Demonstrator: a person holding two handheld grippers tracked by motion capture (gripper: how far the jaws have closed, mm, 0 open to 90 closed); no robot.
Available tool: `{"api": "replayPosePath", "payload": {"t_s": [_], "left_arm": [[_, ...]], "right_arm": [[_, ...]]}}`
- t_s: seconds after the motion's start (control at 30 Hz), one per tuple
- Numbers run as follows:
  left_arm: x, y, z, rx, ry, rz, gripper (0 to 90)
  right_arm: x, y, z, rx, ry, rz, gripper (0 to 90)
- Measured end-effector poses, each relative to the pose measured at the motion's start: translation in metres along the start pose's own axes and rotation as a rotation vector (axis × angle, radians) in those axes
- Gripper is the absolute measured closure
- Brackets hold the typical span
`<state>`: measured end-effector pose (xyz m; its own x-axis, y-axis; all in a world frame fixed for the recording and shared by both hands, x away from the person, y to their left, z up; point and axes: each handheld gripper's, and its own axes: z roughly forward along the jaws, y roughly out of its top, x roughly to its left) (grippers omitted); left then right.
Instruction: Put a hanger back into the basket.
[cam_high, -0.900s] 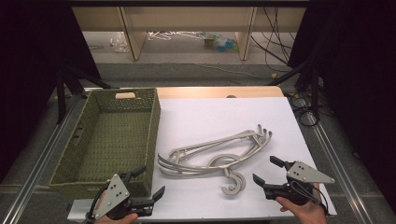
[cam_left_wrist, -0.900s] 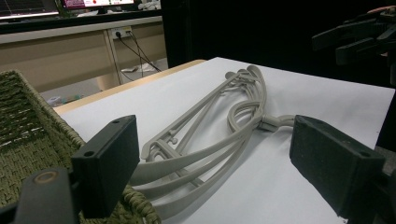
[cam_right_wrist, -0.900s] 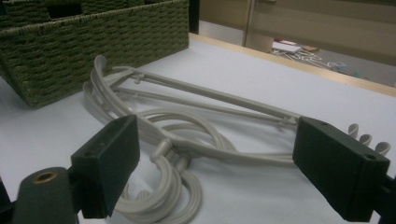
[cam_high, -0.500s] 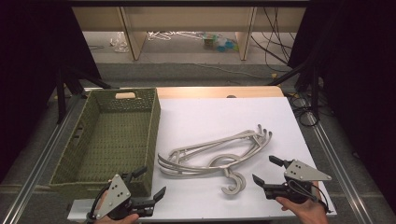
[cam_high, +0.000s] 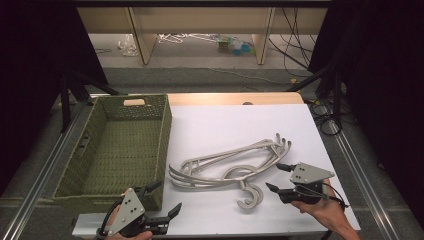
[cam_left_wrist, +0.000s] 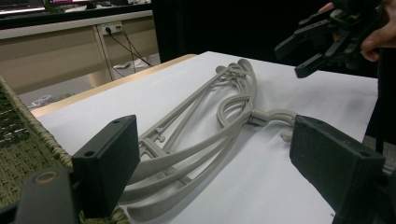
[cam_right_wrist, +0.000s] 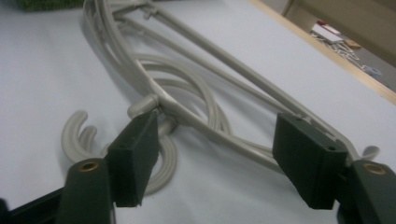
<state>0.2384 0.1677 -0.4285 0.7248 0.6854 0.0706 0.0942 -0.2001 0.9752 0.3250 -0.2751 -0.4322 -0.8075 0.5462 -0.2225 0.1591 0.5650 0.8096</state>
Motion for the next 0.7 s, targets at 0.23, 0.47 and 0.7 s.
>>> {"api": "replayPosePath", "payload": {"t_s": [0.23, 0.47, 0.7], "left_arm": [[-0.007, 0.001, 0.002, 0.010, -0.015, 0.017, 15.8], [-0.010, 0.000, 0.004, 0.019, -0.025, 0.018, 15.8], [-0.009, -0.001, 0.005, 0.015, -0.029, 0.014, 15.8]], "right_arm": [[-0.006, 0.007, 0.032, 0.117, 0.042, -0.156, 41.8], [-0.012, 0.007, 0.056, 0.195, 0.068, -0.226, 46.5], [-0.015, 0.005, 0.067, 0.243, 0.075, -0.304, 49.4]]}}
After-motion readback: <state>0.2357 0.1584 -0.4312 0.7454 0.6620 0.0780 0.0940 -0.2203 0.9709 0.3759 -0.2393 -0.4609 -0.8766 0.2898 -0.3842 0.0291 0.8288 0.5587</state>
